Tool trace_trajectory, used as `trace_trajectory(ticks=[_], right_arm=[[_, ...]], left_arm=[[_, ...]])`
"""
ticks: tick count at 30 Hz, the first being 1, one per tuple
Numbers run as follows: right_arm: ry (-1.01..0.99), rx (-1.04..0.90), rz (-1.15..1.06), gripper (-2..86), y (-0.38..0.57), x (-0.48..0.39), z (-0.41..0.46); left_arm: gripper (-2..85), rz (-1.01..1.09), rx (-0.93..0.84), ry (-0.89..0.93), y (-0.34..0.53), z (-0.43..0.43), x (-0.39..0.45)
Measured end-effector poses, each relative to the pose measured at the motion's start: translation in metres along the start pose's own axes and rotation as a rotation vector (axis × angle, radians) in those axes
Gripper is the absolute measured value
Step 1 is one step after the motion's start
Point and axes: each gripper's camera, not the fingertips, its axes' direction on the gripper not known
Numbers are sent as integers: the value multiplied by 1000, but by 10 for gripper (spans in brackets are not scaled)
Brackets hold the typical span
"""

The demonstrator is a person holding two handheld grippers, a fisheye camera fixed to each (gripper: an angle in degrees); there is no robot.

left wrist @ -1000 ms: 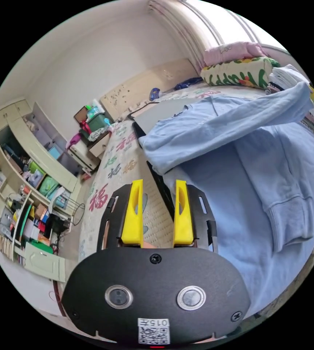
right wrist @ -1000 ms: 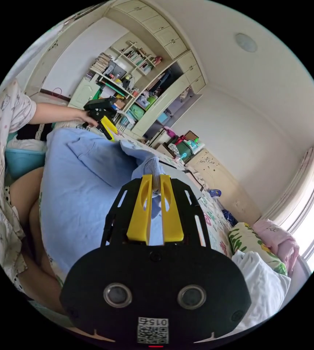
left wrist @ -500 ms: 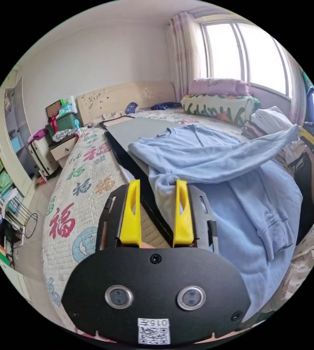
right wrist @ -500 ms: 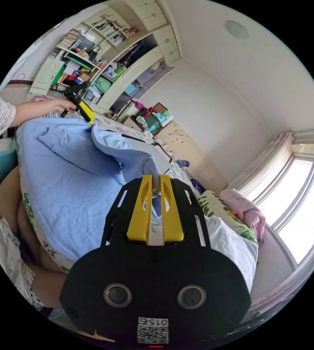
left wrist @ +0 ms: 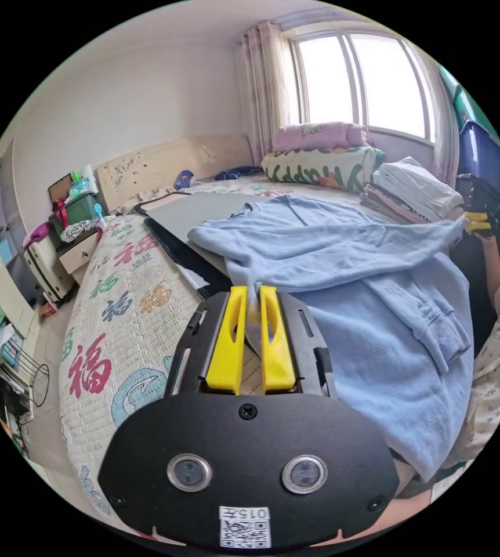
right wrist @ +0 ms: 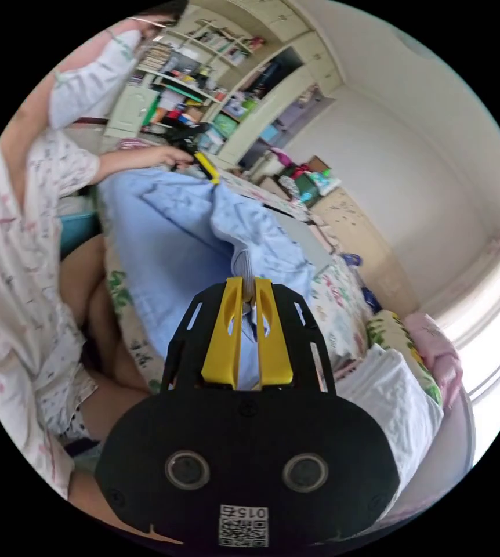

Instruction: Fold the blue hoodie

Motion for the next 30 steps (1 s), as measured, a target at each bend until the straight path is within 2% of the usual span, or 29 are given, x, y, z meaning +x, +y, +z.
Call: trace_trajectory(ticks=[3,7,9,11,14,17,20,24,27,30], right_arm=[[-182,49,15,50,-1,12,-11],[-164,86,265,58,-3,57,-15],[-172,-26,463,84,-4,94,7],[-217,-146,555,95,-7,113,32],[-313,-234,582,87,-19,122,57],[-354,-196,552,67,-37,124,48],[-318,-221,570,33,-51,138,33],[-106,-315,654,20,-54,167,7],[-228,-375,639,26,-64,184,8],[-27,-389,635,45,-94,212,-6]], left_arm=[[20,7,-14,-27,-1,-2,-1],[15,27,-44,-61,-4,0,2],[13,30,-43,-71,-5,-2,3],[12,26,-41,-70,-5,-3,1],[13,23,-40,-68,-6,-5,1],[14,34,-37,-71,-6,-6,4],[15,34,-13,-73,-5,-10,6],[17,43,13,-93,-3,-15,11],[20,69,-35,-127,-5,-9,21],[25,65,-49,-141,-5,-6,27]])
